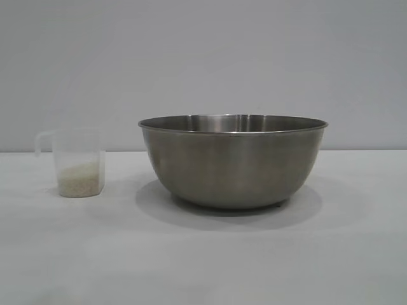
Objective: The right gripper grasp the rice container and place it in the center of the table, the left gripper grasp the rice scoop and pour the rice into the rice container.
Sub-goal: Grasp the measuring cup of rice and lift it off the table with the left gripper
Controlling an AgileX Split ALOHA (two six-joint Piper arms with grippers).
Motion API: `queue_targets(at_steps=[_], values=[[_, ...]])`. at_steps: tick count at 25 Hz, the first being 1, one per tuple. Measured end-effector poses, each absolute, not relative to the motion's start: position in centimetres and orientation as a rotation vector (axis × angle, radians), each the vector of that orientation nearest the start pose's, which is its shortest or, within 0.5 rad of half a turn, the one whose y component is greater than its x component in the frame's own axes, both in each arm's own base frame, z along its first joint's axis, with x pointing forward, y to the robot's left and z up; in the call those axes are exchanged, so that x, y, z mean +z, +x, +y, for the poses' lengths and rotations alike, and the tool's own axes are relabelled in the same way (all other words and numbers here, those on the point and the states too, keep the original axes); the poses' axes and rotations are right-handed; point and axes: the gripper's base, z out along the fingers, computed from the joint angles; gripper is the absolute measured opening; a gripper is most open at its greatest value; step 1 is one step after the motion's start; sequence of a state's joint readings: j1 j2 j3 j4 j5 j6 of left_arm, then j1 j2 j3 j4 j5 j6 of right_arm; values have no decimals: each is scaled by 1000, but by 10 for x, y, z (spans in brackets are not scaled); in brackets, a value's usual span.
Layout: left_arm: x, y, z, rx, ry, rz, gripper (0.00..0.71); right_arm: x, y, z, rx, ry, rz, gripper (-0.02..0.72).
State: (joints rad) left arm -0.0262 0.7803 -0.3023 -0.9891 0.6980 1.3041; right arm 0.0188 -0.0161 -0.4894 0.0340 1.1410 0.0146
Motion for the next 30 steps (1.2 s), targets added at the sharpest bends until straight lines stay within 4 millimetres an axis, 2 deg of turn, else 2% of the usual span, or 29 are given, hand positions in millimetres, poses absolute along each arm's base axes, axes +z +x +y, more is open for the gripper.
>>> queue_targets(at_steps=[4, 9, 14, 16, 18, 21, 22, 26, 29, 30], values=[[220, 131, -37, -213, 669, 2103, 436, 268, -10, 3, 61, -8, 2119, 387], [233, 147, -13, 111, 465, 1985, 436, 268, -10, 3, 61, -8, 2119, 387], [241, 158, 11, 283, 114, 1916, 436, 268, -10, 3, 61, -8, 2119, 387], [241, 160, 20, 369, 16, 1896, 436, 268, -10, 3, 61, -8, 2119, 387], [243, 163, 29, 507, -10, 1867, 436, 268, -10, 3, 61, -8, 2119, 387], [246, 166, 36, 774, 166, 1829, 436, 268, -10, 3, 61, -8, 2119, 387], [247, 167, 37, 855, 252, 1816, 374, 268, -10, 3, 61, -8, 2119, 387], [257, 173, 33, 1096, 595, 1682, 263, 268, -10, 3, 61, -8, 2119, 387], [274, 180, 26, 1215, 762, 1563, 279, 268, -10, 3, 61, -8, 2119, 387], [282, 182, 23, 1247, 800, 1517, 253, 268, -10, 3, 61, -8, 2119, 387]])
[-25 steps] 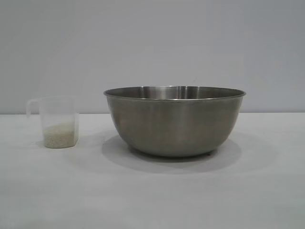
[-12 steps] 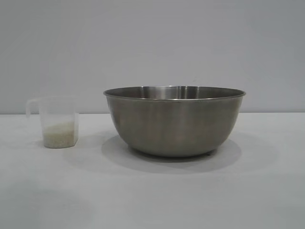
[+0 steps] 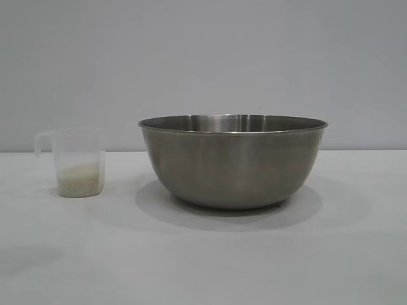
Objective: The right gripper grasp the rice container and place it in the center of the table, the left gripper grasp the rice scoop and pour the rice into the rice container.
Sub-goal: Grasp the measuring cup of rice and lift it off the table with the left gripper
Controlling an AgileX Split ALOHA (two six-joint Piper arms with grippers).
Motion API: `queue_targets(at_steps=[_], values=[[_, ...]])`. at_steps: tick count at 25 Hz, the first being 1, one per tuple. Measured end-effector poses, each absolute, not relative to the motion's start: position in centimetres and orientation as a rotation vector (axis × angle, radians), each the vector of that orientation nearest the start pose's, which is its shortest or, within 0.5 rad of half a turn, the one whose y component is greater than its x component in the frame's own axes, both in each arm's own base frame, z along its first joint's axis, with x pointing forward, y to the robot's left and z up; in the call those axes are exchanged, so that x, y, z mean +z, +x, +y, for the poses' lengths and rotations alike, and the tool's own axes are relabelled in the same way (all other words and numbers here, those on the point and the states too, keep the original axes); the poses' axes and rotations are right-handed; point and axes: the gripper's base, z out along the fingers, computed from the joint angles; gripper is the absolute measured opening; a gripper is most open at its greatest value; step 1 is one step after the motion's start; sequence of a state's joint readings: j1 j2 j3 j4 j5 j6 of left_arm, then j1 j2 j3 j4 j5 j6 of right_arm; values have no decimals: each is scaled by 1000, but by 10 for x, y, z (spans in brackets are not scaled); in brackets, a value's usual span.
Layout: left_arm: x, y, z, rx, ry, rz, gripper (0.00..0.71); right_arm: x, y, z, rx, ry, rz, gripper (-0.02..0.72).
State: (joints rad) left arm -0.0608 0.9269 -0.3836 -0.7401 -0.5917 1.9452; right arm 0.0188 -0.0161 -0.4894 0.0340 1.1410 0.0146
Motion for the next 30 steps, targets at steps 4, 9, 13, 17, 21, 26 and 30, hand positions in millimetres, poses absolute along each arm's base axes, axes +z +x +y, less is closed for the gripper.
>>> queue_targets(at_steps=[4, 9, 13, 17, 21, 26, 30], values=[[316, 192, 12, 1295, 859, 1357, 253, 268, -10, 3, 61, -8, 2119, 387], [352, 200, -7, 1305, 1063, 1168, 253, 268, -10, 3, 61, -8, 2119, 387], [373, 202, -13, 1309, 1107, 1094, 253, 268, -10, 3, 61, -8, 2119, 387], [391, 201, -13, 1074, 866, 1167, 253, 268, -10, 3, 61, -8, 2119, 387], [401, 201, -13, 783, 611, 1240, 253, 268, -10, 3, 61, -8, 2119, 387], [404, 200, -13, 222, 158, 1321, 253, 268, -10, 3, 61, -8, 2119, 387], [396, 202, -17, -138, -67, 1428, 253, 268, -10, 3, 61, -8, 2119, 387]])
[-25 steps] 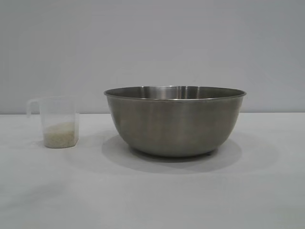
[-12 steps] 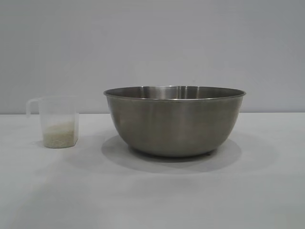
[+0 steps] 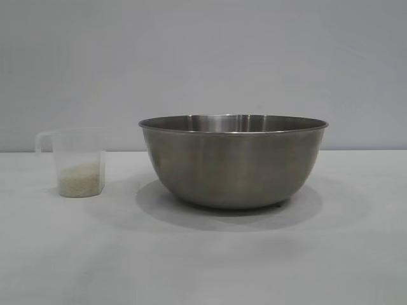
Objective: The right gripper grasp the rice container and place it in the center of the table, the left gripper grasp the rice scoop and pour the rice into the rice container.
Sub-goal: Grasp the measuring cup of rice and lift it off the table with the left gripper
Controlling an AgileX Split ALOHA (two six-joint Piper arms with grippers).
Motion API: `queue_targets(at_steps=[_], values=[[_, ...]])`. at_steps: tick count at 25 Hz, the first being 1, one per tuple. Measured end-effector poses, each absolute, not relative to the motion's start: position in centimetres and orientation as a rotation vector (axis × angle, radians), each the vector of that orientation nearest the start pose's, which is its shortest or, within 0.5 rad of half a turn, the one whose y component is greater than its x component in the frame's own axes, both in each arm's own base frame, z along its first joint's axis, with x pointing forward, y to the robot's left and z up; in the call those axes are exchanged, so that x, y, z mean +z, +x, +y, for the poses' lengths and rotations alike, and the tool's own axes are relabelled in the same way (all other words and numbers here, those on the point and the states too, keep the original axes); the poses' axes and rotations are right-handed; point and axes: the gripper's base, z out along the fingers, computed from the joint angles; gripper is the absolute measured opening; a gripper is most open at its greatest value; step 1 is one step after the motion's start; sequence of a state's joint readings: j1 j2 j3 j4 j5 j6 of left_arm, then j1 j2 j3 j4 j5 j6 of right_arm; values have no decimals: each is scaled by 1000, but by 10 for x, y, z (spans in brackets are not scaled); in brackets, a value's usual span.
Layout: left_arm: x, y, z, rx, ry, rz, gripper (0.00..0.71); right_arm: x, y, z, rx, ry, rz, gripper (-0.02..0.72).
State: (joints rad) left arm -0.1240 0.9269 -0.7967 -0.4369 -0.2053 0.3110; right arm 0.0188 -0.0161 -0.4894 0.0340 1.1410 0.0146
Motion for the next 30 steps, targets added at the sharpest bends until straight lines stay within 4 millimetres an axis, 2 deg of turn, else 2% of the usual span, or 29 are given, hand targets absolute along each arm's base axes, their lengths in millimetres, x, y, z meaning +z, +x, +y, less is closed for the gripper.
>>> queue_targets(at_steps=[2, 7, 12, 16, 22, 30], values=[[386, 203, -22, -186, -40, 1540, 253, 268, -10, 3, 61, -8, 2119, 387], [356, 198, -31, -182, 116, 1836, 253, 268, -10, 3, 61, -8, 2119, 387], [313, 192, -31, -178, 139, 1992, 253, 268, -10, 3, 61, -8, 2119, 387], [280, 186, -29, -168, 119, 2052, 253, 268, -10, 3, 61, -8, 2119, 387], [249, 178, -27, -156, 74, 2042, 253, 268, -10, 3, 61, -8, 2119, 387], [208, 166, -55, -202, 236, 1979, 253, 268, -10, 3, 61, -8, 2119, 387]])
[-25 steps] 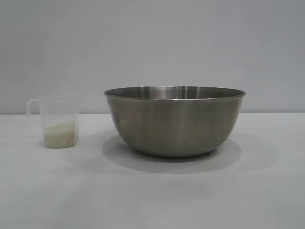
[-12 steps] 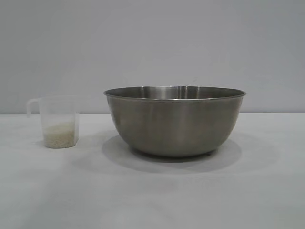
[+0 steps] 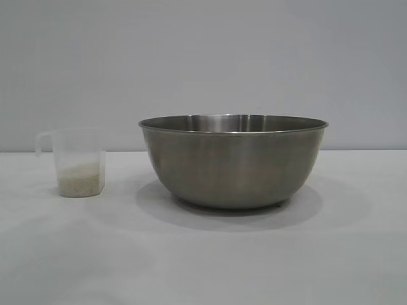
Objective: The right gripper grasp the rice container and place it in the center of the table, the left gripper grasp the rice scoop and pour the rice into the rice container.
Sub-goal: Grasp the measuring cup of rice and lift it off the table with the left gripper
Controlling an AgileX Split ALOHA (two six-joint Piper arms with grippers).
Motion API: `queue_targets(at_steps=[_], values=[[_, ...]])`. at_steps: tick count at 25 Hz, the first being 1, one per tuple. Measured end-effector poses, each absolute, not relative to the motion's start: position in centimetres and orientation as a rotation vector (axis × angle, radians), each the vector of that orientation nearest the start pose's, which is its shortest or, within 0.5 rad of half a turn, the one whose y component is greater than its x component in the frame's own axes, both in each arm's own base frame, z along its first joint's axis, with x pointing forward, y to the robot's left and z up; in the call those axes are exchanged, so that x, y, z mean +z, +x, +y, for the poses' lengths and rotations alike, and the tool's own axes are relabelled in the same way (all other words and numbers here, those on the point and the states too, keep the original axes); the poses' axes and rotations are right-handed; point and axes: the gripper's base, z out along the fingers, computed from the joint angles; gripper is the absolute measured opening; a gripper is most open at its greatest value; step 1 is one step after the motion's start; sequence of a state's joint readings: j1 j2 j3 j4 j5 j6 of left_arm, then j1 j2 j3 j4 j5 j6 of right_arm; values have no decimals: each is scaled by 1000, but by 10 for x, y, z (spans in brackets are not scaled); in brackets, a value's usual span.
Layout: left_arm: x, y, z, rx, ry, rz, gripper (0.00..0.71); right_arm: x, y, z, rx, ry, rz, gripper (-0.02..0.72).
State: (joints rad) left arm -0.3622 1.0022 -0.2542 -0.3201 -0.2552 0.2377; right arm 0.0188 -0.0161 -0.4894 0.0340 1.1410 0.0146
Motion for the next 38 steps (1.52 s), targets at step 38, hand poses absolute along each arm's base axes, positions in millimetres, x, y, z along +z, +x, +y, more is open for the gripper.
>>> queue_targets(at_steps=[38], values=[[84, 237, -82, -48, 159, 1970, 253, 268, -10, 3, 61, -8, 2119, 387]])
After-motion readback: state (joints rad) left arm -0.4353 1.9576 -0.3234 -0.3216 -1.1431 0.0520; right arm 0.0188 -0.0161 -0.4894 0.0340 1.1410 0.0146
